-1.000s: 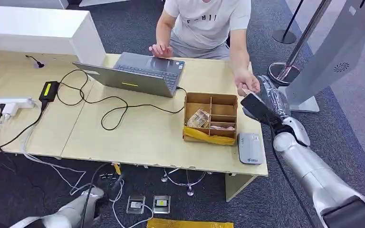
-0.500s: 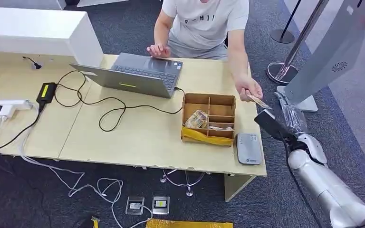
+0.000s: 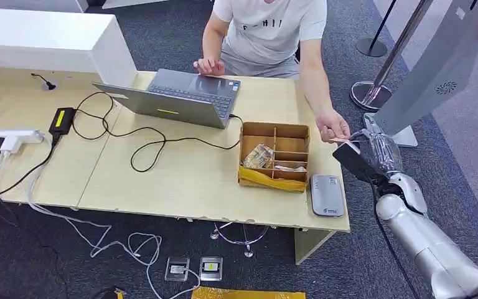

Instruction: Pass the card to the sensor for recognition and then transmit it.

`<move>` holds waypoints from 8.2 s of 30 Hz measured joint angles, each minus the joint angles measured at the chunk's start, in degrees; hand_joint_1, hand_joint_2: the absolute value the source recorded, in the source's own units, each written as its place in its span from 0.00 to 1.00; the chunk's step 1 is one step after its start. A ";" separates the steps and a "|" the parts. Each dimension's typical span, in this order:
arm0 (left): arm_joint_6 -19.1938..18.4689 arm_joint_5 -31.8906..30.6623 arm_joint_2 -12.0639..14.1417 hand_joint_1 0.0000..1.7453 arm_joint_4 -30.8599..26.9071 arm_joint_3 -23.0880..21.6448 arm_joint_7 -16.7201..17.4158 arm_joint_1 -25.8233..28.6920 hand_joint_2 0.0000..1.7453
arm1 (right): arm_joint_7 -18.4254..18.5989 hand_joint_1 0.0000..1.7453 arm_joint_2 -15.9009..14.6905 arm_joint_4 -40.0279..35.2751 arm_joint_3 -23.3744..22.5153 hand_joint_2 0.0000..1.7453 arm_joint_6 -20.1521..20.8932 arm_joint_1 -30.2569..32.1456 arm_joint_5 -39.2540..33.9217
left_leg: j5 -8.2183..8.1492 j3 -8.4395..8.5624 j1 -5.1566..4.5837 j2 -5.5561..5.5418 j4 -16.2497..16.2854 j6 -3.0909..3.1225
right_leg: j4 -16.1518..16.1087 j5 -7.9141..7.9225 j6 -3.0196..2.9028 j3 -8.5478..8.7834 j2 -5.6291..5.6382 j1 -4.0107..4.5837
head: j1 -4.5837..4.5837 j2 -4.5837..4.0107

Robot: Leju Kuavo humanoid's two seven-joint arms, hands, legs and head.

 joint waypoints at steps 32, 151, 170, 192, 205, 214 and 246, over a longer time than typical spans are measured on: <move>0.31 2.95 0.26 0.00 0.02 -0.48 1.57 0.05 0.00 | -2.16 1.00 1.12 1.44 -0.13 1.00 -0.33 2.64 -3.85 | 0.00 0.00 0.00 0.00 -0.01 0.00 | 0.00 0.00 0.00 -0.01 0.02 0.00 | 0.02 0.00; -0.04 2.97 -0.33 0.00 0.04 -5.44 -0.48 0.14 0.00 | -1.22 0.00 10.71 -2.54 -9.92 1.00 3.13 -2.96 -2.08 | 0.03 0.01 -0.01 -0.01 0.00 0.01 | 0.00 0.01 0.00 -0.01 0.02 -0.01 | 0.02 0.00; -0.28 4.48 0.00 0.00 0.83 -6.01 0.24 0.22 0.00 | 10.87 0.00 -1.20 -25.56 -10.97 1.00 5.44 8.77 0.88 | -0.01 0.02 -0.03 0.01 0.01 0.00 | -0.04 0.00 0.00 -0.01 0.01 -0.03 | 0.02 0.00; 1.33 7.17 -0.37 0.00 0.83 -6.01 1.99 0.19 0.00 | 14.45 0.00 -5.86 -37.88 -7.98 1.00 1.46 16.77 24.79 | -0.01 -0.02 -0.01 0.01 -0.02 0.00 | -0.03 0.00 0.00 0.00 0.02 -0.01 | 0.02 0.00; 2.01 7.43 -0.83 0.00 0.83 -6.01 2.69 0.02 0.00 | 12.41 0.00 0.83 -26.47 -4.48 1.00 -1.25 16.67 24.15 | -0.01 -0.02 -0.01 0.00 -0.03 -0.01 | -0.02 -0.01 0.00 -0.01 0.01 0.00 | 0.00 0.00; 1.86 7.45 -0.98 0.00 0.83 -6.03 3.13 0.03 0.00 | 13.68 0.00 2.25 -23.52 -2.97 1.00 -0.04 16.78 22.88 | -0.01 -0.02 -0.01 -0.01 -0.02 -0.01 | -0.02 -0.02 0.01 -0.01 0.01 0.00 | 0.04 0.00; 1.84 7.48 -0.87 0.00 0.83 -6.34 2.86 0.06 0.00 | 16.57 0.00 5.88 -24.52 -0.46 1.00 1.42 16.79 28.37 | -0.01 -0.02 -0.01 0.00 -0.02 -0.01 | -0.02 -0.02 0.01 0.01 0.01 -0.01 | 0.02 0.00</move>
